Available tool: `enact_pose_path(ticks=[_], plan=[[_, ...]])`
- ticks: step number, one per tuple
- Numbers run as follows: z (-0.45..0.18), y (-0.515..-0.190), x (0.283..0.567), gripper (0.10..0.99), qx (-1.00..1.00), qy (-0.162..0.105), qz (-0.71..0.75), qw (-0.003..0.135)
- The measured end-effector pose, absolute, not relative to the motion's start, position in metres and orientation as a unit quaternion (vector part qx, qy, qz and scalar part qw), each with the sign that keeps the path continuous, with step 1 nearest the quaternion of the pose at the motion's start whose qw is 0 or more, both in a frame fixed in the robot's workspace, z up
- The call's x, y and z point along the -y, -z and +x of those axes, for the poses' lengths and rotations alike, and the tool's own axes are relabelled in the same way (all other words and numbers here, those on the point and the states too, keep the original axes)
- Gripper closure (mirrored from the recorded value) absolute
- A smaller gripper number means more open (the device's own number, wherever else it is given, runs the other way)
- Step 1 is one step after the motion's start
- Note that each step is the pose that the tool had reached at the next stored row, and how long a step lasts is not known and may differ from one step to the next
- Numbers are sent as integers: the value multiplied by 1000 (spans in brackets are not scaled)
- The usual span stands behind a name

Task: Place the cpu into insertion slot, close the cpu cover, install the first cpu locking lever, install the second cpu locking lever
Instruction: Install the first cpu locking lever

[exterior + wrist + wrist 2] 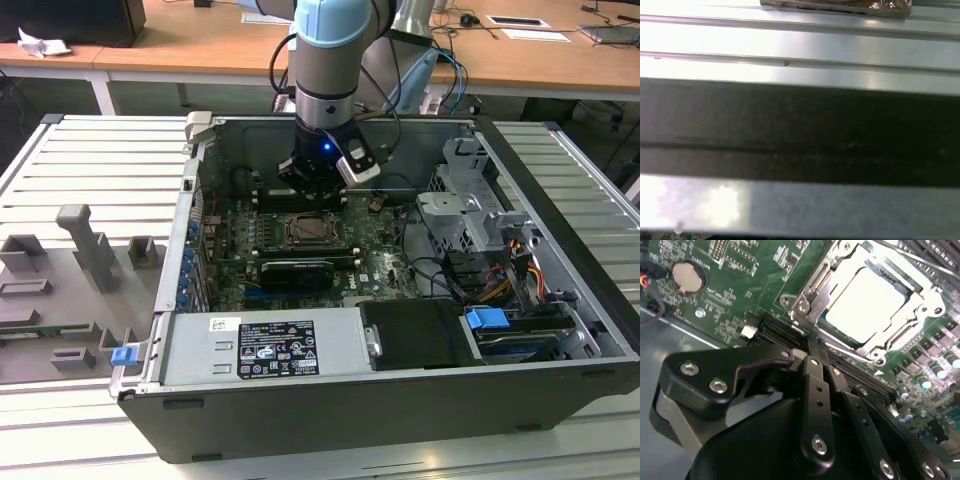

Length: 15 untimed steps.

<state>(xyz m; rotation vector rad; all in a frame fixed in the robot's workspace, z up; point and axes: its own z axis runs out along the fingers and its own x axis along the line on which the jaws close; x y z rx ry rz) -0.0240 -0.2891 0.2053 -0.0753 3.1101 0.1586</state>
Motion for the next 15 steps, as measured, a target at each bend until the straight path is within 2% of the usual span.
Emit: enact_pose_path(ticks=[6, 11, 15], plan=[[-24, -202, 289, 980, -999, -41, -24, 13], [-24, -202, 289, 980, -998, -58, -24, 13], [-24, -201, 290, 980, -998, -58, -24, 13]])
